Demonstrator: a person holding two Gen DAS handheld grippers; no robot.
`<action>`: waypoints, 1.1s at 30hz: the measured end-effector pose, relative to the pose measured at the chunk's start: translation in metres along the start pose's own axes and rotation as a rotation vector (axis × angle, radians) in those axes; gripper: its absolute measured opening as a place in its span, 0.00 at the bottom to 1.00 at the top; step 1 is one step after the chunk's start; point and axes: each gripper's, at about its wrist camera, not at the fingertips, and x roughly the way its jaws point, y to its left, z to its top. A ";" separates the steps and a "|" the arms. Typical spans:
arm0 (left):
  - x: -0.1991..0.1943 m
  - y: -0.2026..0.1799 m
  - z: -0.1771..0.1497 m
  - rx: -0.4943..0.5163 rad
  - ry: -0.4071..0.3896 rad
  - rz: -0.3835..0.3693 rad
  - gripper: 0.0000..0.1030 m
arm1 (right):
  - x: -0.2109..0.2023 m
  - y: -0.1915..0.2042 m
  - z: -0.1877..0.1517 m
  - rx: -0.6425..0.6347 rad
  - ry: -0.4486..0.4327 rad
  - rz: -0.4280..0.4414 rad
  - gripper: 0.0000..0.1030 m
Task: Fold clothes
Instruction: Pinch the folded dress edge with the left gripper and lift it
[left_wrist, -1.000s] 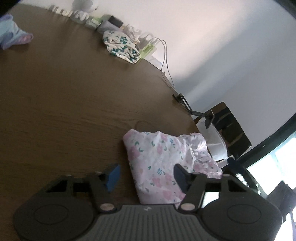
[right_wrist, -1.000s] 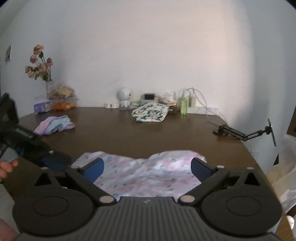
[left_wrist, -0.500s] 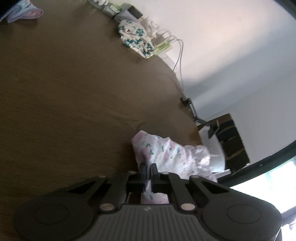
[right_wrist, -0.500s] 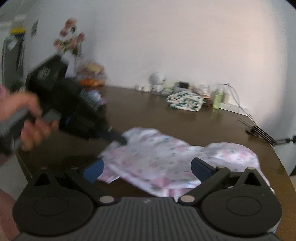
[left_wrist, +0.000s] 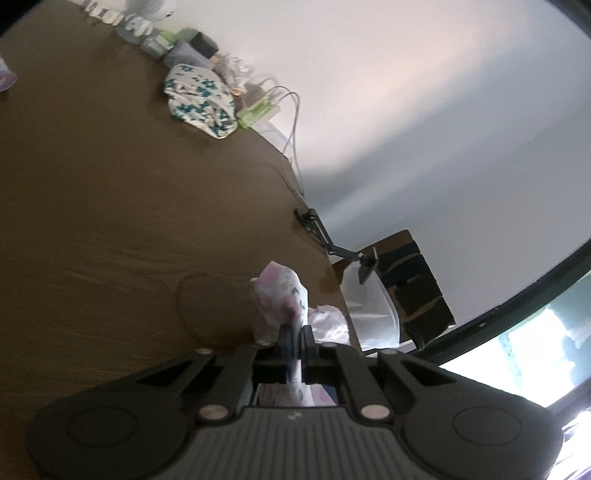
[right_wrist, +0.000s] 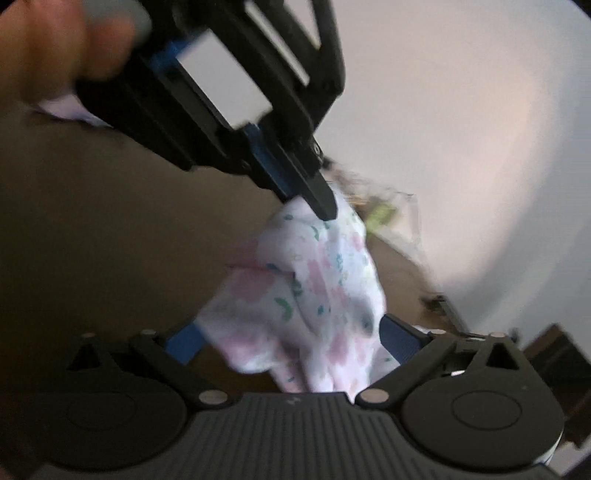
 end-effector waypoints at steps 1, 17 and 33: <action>0.000 -0.002 -0.001 0.001 0.000 -0.004 0.02 | 0.003 0.000 0.001 0.013 0.015 -0.016 0.78; -0.058 -0.033 -0.008 0.257 -0.173 -0.050 0.43 | -0.008 -0.159 -0.056 1.179 -0.069 0.587 0.10; 0.071 -0.046 -0.026 0.483 -0.007 0.010 0.16 | 0.036 -0.190 -0.151 1.679 0.071 0.706 0.10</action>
